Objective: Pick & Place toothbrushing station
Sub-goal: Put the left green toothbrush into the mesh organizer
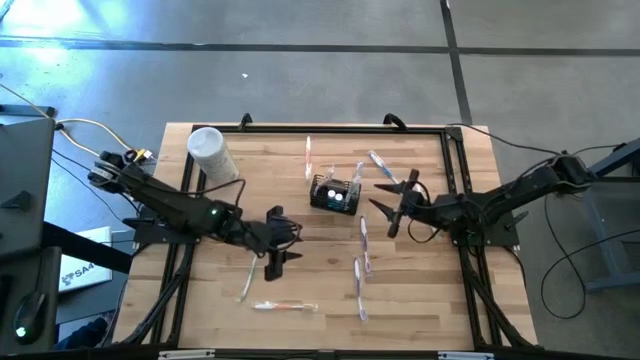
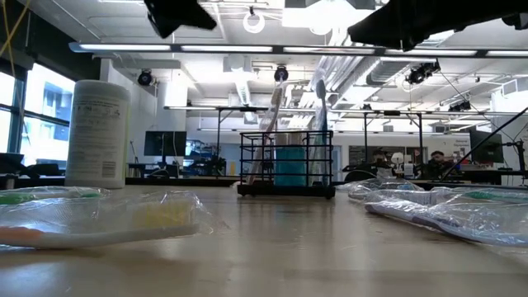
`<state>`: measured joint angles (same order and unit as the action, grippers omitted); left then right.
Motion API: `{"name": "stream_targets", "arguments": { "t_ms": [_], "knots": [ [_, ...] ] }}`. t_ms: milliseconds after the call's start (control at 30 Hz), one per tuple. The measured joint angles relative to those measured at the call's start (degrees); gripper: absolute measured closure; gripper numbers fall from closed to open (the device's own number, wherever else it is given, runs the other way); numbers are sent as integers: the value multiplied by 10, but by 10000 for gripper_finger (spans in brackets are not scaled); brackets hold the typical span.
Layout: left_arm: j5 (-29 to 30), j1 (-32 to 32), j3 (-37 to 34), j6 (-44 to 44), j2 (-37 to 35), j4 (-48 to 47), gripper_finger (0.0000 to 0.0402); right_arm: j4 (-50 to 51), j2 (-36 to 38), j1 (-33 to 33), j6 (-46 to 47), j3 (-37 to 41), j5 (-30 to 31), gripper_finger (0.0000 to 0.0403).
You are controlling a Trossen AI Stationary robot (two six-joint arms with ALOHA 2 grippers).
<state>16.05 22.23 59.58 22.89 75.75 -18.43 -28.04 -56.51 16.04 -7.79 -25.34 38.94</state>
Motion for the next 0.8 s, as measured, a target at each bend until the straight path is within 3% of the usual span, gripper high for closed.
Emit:
{"name": "stream_targets", "arguments": {
  "t_ms": [100, 267, 500, 633, 800],
  "knots": [
    [-1, 13, 20, 18, 0, -28, 215, 10, 0, 13, 3, 0, 0, 222],
    [-9, 37, 74, 106, 7, -173, 216, 11, 0, 52, 19, 0, -3, 222],
    [-82, 53, 88, 332, 53, -308, 216, 27, 0, 84, 59, 0, -66, 222],
    [-88, 51, 88, 479, 92, -349, 216, 16, 0, 83, 58, 0, -70, 222],
    [-84, 44, 88, 572, 141, -364, 216, 42, -5, 84, 94, 0, -81, 222]
  ]
}}
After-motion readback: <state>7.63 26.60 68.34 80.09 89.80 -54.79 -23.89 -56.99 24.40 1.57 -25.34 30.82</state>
